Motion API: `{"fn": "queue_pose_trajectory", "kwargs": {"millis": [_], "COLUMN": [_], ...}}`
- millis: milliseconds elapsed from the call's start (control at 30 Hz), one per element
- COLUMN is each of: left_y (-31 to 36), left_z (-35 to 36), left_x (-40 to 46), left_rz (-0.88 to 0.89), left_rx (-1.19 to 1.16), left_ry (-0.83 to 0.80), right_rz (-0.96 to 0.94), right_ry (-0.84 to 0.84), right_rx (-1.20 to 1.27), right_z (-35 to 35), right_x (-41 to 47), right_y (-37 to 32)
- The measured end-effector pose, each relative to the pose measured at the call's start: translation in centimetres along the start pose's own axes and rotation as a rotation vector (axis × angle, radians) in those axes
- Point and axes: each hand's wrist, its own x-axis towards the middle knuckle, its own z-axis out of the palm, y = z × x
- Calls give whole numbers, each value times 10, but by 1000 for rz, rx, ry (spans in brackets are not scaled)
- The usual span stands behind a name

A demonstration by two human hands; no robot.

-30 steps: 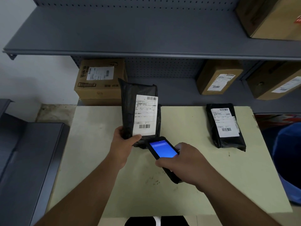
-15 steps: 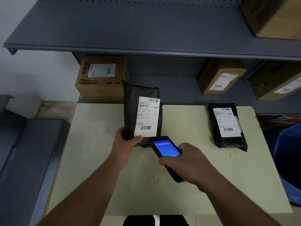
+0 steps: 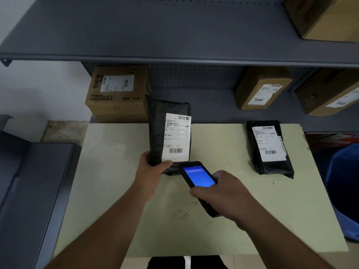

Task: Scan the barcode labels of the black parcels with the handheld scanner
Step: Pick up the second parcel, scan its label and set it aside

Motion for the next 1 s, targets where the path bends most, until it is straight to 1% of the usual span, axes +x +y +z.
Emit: {"fn": "queue_pose_trajectory", "kwargs": {"millis": [400, 500, 633, 1000], "left_y": [-22, -26, -32, -44], "left_z": [56, 74, 97, 152], "left_x": [-1, -1, -1, -11], "left_rz": [-94, -114, -164, -250], "left_rx": [81, 56, 6, 55], "left_ry": [-110, -156, -143, -113], "right_rz": [28, 40, 53, 73], "right_ry": [18, 28, 42, 73], "right_rx": [75, 95, 120, 138], "right_z": [-37, -49, -65, -103], "right_x": [8, 11, 15, 27], "right_y": [31, 39, 52, 88]}}
